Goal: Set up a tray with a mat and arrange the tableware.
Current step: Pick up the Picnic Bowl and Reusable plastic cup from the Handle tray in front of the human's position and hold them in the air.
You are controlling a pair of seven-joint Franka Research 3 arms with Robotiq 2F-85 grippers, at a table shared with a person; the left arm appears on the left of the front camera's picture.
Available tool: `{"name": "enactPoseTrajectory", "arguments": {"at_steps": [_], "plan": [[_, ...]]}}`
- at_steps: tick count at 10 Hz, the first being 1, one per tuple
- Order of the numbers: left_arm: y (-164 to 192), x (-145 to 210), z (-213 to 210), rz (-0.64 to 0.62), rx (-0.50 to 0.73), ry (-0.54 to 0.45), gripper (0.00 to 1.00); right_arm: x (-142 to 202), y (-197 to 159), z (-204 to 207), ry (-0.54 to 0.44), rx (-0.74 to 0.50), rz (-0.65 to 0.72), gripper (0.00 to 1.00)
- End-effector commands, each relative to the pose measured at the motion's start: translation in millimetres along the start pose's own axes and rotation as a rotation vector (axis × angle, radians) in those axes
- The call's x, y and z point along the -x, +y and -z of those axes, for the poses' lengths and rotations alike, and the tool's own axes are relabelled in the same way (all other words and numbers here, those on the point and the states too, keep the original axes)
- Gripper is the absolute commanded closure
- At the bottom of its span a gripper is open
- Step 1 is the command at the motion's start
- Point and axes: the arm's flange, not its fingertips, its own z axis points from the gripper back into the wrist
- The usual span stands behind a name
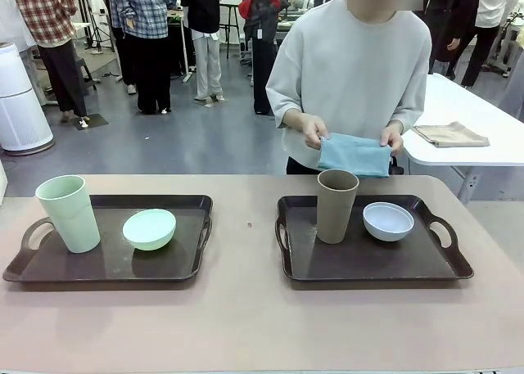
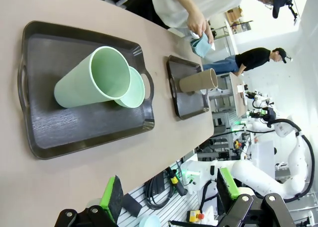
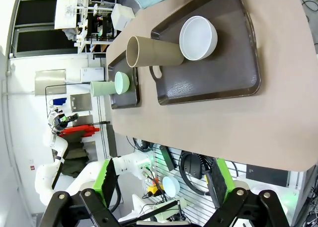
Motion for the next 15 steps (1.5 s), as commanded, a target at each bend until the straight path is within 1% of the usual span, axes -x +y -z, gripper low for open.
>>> {"name": "enactPoseTrajectory", "arguments": {"at_steps": [1,13,14,15], "plan": [[0.7,0.5,0.5,0.008,0.018,-0.007,0.00,-1.2,-0.6,-0.1,-0.001,-0.021,-0.014,0.00],[0.7,0.5,0.5,0.008,0.018,-0.007,0.00,-1.2,-0.6,-0.1,-0.001,-0.021,-0.014,0.00],[0.0,0.0,0.1,0.000,0.000,0.000,0.00,-0.2,-0.2,0.2,0.001,0.000,0.001,0.00],[-42.8,2.8,7.3,0.176,-0.040,-0.028,0.00,-5.3,23.5,3.4,0.022,0.065,-0.064,0.00]]}}
